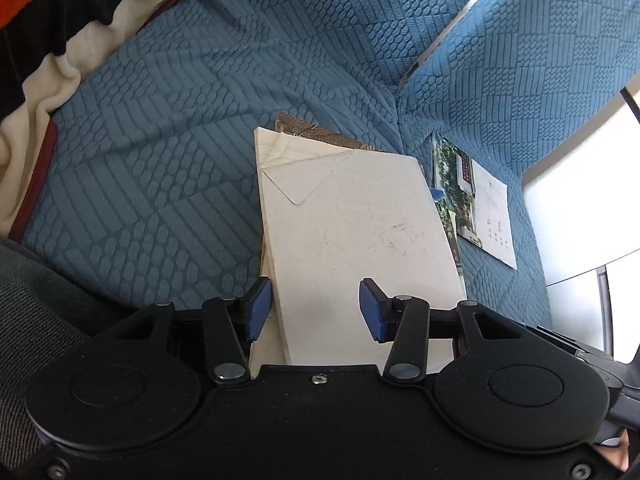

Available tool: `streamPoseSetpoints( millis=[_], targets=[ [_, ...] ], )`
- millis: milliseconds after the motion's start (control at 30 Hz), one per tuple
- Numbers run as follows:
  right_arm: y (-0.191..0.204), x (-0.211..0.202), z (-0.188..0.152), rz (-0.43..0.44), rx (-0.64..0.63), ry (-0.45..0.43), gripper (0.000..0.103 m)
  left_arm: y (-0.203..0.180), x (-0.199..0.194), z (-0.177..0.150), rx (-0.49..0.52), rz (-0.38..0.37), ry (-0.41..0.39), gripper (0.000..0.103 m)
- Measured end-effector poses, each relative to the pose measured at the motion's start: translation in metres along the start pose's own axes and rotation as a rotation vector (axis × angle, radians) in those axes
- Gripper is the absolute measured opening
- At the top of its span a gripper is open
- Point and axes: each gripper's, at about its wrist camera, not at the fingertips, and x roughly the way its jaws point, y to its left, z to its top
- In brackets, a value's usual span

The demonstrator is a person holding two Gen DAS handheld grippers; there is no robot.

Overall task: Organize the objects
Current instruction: 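Press the sheet flat on the stack with both open tools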

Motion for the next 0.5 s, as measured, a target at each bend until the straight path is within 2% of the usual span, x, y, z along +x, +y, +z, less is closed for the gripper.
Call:
streamPoseSetpoints(
  millis=[333,500],
  targets=[
    [-0.006,-0.006,-0.006,0.018,0.037,0.019,0.038,0.001,0.0,0.004,-0.002,-0.033,0.007,0.045],
    [-0.011,-0.014,-0.002,0.038,0.071,0.0,0.039,-0.002,-0.014,0.009,-0.003,-0.054,-0.015,0.045]
  ],
)
